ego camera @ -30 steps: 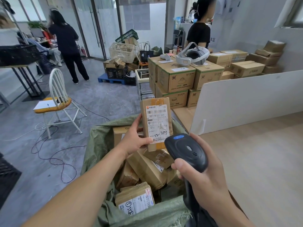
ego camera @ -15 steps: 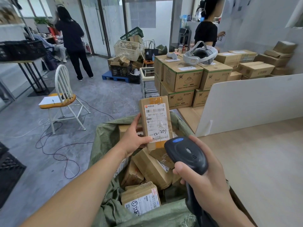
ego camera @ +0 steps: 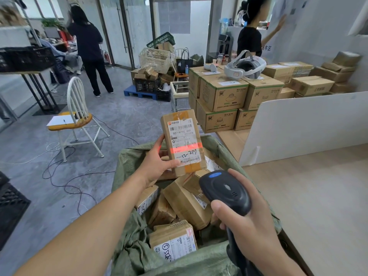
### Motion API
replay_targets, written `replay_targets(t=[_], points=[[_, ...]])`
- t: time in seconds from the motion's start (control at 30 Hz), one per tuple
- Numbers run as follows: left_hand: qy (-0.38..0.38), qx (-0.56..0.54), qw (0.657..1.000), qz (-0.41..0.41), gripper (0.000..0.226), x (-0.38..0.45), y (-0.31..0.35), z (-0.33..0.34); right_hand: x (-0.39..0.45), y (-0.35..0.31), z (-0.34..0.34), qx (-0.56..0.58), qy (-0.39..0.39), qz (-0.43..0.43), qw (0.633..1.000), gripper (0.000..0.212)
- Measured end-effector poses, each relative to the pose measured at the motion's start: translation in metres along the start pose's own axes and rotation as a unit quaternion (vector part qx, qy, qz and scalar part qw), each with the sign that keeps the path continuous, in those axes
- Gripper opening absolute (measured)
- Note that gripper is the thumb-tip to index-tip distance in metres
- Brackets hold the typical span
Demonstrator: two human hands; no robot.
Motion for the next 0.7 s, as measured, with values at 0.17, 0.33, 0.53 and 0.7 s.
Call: replay_targets(t=[0.17, 0.33, 0.53, 0.7], points=[[0.001, -0.004, 1.0, -0.001, 0.105, -0.003, 0.0, 0.0, 0.001, -0.004, 0.002, 0.008, 0.0, -0.016, 1.0, 0.069], [-0.009, -0.015, 1.0, -0.016, 0.108, -0.004, -0.002, 0.001, 0.003, -0.007, 0.003, 0.017, -0.006, -0.035, 0.999, 0.076], [-0.016, -0.022, 0.999, -0.027, 0.105, -0.008, 0.001, 0.005, 0.005, -0.013, 0.004, 0.024, -0.013, -0.055, 0.998, 0.078], [-0.011, -0.02, 0.999, -0.026, 0.104, -0.008, 0.001, 0.005, 0.007, -0.013, 0.004, 0.029, -0.016, -0.059, 0.998, 0.075]])
Point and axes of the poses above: each hand's wrist, its own x-axis towards the middle knuckle, its own z-axis out of the palm, y = z × x, the point moved 1 cm from there along x, towards the middle knuckle, and after that the axes turned 11 degrees about -z, right-handed, at the moved point
